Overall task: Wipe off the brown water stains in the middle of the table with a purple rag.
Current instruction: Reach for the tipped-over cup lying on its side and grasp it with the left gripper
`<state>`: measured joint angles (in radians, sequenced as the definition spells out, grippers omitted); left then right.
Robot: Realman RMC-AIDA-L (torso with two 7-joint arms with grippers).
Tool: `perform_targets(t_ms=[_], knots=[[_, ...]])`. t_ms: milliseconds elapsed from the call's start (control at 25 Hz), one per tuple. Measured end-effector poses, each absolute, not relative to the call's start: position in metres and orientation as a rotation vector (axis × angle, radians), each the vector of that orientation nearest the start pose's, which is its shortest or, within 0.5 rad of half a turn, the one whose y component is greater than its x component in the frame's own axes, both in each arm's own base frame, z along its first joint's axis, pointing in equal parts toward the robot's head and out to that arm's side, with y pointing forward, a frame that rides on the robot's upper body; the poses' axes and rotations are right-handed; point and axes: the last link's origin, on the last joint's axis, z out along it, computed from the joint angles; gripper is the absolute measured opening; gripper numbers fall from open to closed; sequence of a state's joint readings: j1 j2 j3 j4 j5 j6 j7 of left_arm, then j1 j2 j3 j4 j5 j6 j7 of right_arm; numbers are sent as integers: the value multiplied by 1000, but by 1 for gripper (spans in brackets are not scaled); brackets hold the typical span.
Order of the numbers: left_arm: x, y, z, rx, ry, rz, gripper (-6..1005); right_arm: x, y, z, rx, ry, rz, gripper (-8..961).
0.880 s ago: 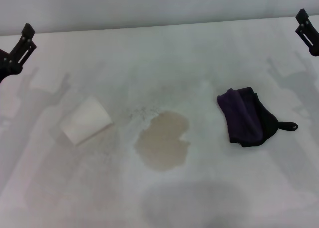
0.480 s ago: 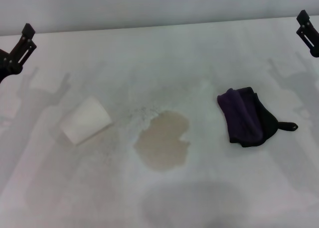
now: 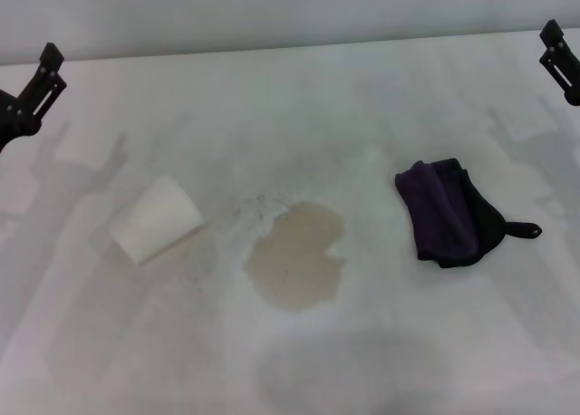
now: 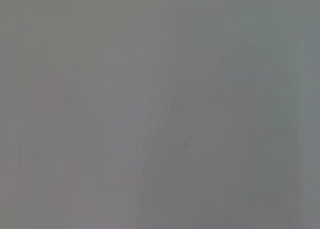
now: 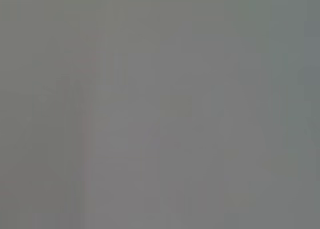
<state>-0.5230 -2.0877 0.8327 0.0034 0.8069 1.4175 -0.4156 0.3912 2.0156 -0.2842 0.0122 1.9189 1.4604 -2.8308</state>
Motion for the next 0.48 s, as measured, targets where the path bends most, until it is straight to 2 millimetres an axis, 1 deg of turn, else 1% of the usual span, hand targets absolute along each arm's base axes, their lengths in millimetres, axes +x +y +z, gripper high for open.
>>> perform_targets(t_ms=[480], knots=[[-292, 333, -9, -1754, -444, -983, 893, 352, 299, 41, -1553, 412, 802, 874]])
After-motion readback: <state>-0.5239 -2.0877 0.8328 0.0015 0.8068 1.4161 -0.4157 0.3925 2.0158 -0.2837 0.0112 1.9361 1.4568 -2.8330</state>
